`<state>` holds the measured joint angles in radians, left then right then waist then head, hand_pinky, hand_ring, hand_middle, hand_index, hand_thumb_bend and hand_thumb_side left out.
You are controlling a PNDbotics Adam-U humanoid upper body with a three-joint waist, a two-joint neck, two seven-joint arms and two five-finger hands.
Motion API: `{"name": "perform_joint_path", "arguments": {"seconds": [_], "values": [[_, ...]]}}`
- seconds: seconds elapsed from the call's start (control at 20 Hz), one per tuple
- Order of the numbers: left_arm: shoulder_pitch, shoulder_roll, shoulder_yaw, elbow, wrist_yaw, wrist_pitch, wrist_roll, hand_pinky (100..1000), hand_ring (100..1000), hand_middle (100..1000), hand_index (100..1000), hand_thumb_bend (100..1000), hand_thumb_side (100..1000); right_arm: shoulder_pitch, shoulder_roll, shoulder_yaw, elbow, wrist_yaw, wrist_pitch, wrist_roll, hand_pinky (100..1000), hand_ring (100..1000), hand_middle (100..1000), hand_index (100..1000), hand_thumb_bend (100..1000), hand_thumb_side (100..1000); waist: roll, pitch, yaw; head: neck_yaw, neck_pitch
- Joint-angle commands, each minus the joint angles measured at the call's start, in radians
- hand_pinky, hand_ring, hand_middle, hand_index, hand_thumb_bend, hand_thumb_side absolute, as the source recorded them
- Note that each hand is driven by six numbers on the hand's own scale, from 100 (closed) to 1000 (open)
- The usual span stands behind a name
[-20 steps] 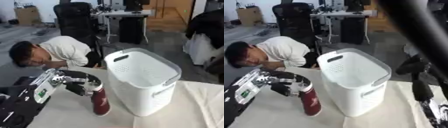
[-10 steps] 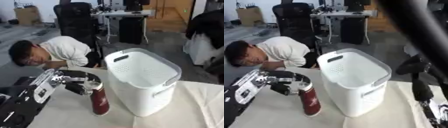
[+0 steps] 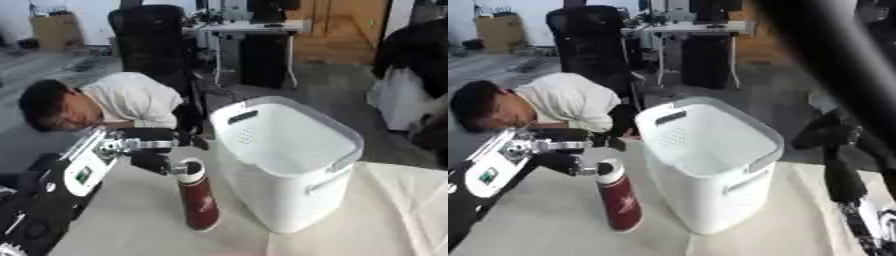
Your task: Pick up objects on the table and place them in the box.
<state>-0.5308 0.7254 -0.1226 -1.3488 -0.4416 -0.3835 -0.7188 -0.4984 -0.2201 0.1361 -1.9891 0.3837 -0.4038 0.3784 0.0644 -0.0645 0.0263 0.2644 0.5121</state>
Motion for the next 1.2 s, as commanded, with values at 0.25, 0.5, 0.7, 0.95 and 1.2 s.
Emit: {"name": "perform_joint_path", "arguments": {"seconds": [0.25,0.5,0.7,0.95,1.2], "values": [[-0.051,0.007,-0.010,0.090,-0.107,-0.134,-0.075,1000,1000,1000,1000,368,1000,-0.019,0.001,-0.001,-0.011,-0.006,0.001,0.011,279,567,570,683,100,904,-0.001,-0.006,-0.004,0.023,-0.016],[-0.071,-0.014,-0.012,0.154,-0.138,-0.174,-0.051,1000,1000,1000,1000,370,1000,-0.022,0.003,0.000,-0.011,-0.009,0.000,0.017,282,568,571,684,100,905,-0.001,-0.004,-0.007,0.025,-0.019],[-0.075,-0.023,-0.013,0.182,-0.140,-0.206,-0.030,1000,1000,1000,1000,371,1000,-0.023,0.005,-0.001,-0.011,-0.010,0.001,0.020,284,569,571,684,100,905,-0.001,-0.004,-0.008,0.025,-0.022],[-0.073,-0.028,-0.015,0.188,-0.120,-0.241,-0.004,1000,1000,1000,1000,370,1000,-0.024,0.005,-0.001,-0.011,-0.010,0.001,0.023,285,571,572,684,100,906,-0.001,-0.004,-0.008,0.024,-0.022],[-0.067,-0.029,-0.020,0.192,-0.110,-0.268,0.020,1000,1000,1000,1000,373,1000,-0.023,0.004,0.000,-0.011,-0.009,0.001,0.025,287,573,573,685,100,907,-0.001,-0.004,-0.007,0.026,-0.022]]}}
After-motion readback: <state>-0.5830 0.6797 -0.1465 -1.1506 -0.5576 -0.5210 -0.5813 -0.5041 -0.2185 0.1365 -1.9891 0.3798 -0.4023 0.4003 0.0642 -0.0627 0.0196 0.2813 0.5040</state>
